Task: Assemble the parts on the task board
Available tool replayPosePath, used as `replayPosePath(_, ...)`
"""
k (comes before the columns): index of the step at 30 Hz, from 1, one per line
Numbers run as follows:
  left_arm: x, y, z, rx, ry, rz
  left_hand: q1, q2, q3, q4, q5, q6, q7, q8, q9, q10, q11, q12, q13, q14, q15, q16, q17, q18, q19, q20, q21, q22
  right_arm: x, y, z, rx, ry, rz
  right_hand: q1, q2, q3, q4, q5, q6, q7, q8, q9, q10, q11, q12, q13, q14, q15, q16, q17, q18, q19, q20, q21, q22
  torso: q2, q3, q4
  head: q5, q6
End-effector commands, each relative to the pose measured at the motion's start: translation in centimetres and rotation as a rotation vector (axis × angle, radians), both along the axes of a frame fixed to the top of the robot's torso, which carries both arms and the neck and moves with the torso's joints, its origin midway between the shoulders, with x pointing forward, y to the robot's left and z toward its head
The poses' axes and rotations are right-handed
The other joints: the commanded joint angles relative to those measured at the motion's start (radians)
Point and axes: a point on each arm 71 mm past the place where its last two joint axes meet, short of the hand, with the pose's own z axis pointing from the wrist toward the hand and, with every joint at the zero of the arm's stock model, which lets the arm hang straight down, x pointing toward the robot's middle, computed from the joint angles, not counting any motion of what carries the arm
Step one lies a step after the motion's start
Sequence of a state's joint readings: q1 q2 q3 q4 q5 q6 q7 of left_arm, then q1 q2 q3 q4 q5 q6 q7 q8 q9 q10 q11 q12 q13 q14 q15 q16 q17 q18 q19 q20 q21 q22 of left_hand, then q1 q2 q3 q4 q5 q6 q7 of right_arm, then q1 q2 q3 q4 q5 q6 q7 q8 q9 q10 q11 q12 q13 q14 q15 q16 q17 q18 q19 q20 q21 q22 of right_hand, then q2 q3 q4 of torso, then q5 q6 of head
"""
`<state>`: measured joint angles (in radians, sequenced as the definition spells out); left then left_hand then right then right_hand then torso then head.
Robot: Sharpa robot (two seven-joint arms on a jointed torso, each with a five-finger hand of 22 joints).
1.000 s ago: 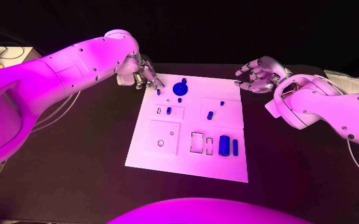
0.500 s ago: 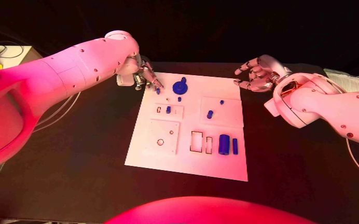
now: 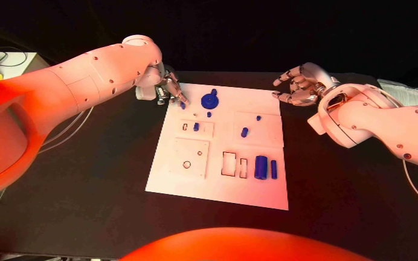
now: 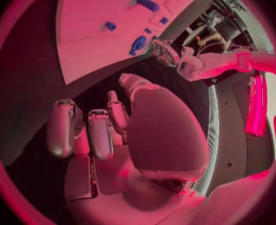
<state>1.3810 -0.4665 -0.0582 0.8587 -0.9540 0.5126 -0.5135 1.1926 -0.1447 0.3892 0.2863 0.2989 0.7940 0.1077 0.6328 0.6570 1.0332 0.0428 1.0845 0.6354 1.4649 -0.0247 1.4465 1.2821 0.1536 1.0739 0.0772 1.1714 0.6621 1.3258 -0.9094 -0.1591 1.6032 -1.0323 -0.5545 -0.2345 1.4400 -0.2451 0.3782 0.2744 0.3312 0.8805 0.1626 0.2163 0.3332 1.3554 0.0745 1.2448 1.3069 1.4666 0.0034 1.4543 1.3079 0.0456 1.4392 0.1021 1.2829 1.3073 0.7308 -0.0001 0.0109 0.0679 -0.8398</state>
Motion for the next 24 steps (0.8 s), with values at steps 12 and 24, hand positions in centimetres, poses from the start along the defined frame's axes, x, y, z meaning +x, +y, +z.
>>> replayPosePath(12,-0.33,-0.39,-0.09,-0.048,0.031,-0.004,0.142,0.029,0.151,-0.052,-0.002,0.01,-0.02,0.05,0.013,0.034,-0.028,0.019,0.02,0.019,-0.021,0.02,0.025,0.005,0.025,-0.01,0.03,0.039,-0.04,0.17,0.03,-0.004,-0.006,0.014,-0.004,-0.007,0.007,-0.001,0.006,-0.008,-0.001,0.003,0.001,-0.005,-0.002,-0.002,0.002,0.054,-0.006,-0.005,0.098,0.019,-0.004,0.0,-0.002,0.111,0.001,-0.0007,-0.0001,-0.001,-0.006)
replayPosePath(24,-1.01,-0.3,0.04,-0.119,0.044,0.01,0.107,-0.016,0.354,-0.128,0.0,0.004,-0.025,0.119,0.054,0.102,-0.035,0.054,0.075,0.041,-0.027,0.044,0.074,-0.009,0.07,-0.016,0.083,0.125,-0.01,0.09,0.03,-0.004,-0.007,0.012,-0.007,-0.008,0.017,-0.002,0.007,-0.011,0.0,0.007,0.0,-0.004,-0.001,-0.001,0.001,0.055,-0.005,-0.005,0.099,0.019,-0.003,0.0,-0.002,0.112,-0.003,0.0015,0.0014,0.0,-0.009)
